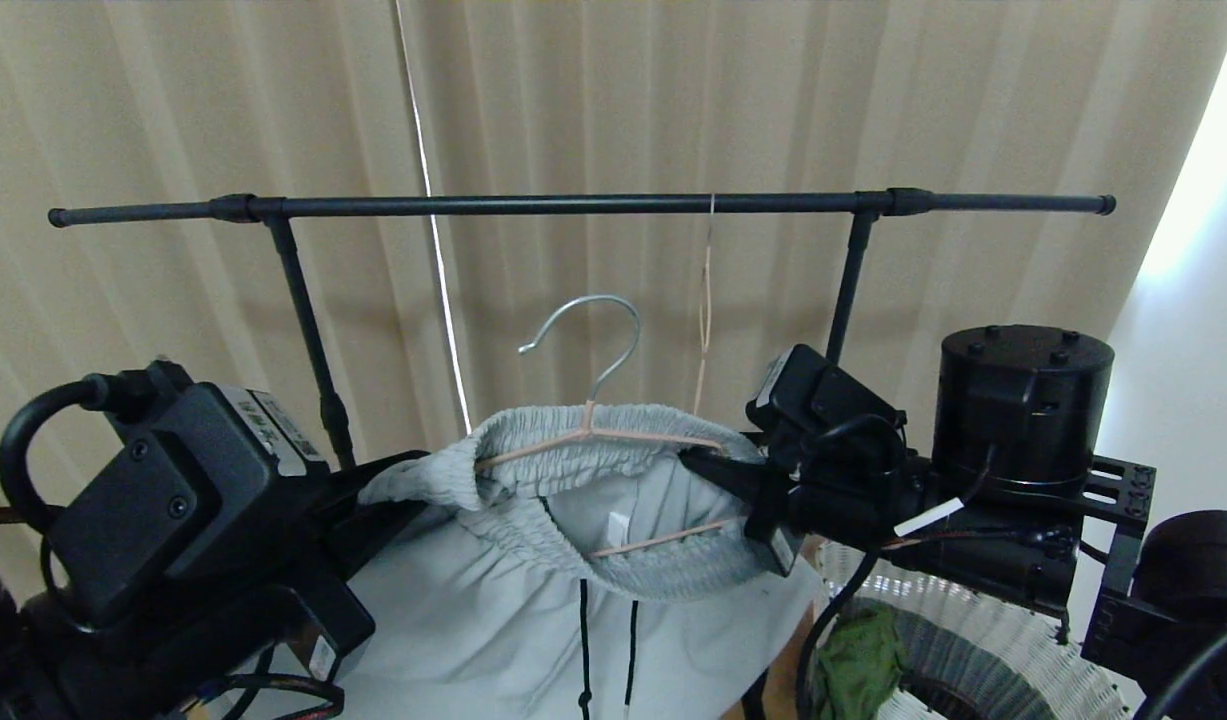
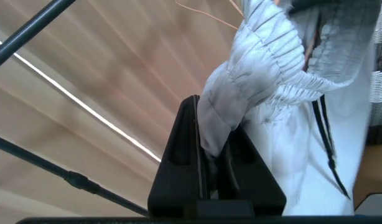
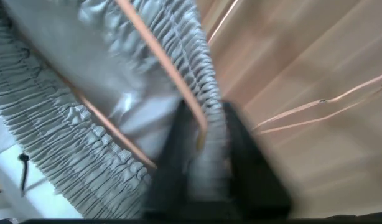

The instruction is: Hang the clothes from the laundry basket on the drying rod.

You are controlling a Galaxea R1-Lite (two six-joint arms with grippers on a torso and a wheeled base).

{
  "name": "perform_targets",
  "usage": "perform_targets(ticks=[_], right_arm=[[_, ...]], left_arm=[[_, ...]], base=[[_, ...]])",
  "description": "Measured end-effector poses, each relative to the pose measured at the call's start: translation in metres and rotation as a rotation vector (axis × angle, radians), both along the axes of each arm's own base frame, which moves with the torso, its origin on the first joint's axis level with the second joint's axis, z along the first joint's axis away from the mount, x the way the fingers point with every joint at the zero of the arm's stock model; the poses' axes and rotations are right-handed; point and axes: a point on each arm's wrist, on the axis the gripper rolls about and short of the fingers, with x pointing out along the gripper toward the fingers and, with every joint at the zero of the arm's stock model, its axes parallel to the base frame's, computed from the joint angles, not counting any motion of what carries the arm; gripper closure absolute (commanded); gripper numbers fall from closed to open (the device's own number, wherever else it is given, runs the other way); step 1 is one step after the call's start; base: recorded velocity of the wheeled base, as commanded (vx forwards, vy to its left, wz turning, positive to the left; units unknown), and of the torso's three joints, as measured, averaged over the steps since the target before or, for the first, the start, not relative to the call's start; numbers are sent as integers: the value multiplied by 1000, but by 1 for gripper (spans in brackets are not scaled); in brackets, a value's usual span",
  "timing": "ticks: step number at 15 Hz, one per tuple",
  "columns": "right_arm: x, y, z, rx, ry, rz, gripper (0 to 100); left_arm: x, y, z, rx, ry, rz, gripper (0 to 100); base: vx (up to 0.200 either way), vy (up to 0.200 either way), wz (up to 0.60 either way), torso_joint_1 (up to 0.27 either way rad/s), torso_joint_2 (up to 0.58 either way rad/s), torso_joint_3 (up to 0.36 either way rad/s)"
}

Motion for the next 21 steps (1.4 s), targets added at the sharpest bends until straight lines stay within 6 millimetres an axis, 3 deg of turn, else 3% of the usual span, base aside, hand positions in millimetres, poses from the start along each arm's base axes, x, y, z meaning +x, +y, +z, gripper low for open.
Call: perform_targets(ticks=[8, 9, 15, 21], right_arm=[[-4, -4, 8, 13, -21, -4, 100], [-6, -4, 10, 17, -27, -5, 100], [-8, -13, 20, 31, -62, -59, 100], [-7, -57, 32, 48, -92, -198, 100]], left_arm=[[-1, 2, -5, 10, 16, 10, 100], [-1, 2, -6, 13, 19, 11, 0], [-2, 4, -10, 17, 29, 12, 0], [-4, 6, -15, 21, 42, 11, 0]], base=[[0, 0, 0, 0, 0, 0], [0, 0, 0, 0, 0, 0], [0, 0, 0, 0, 0, 0], [0, 0, 0, 0, 0, 0]])
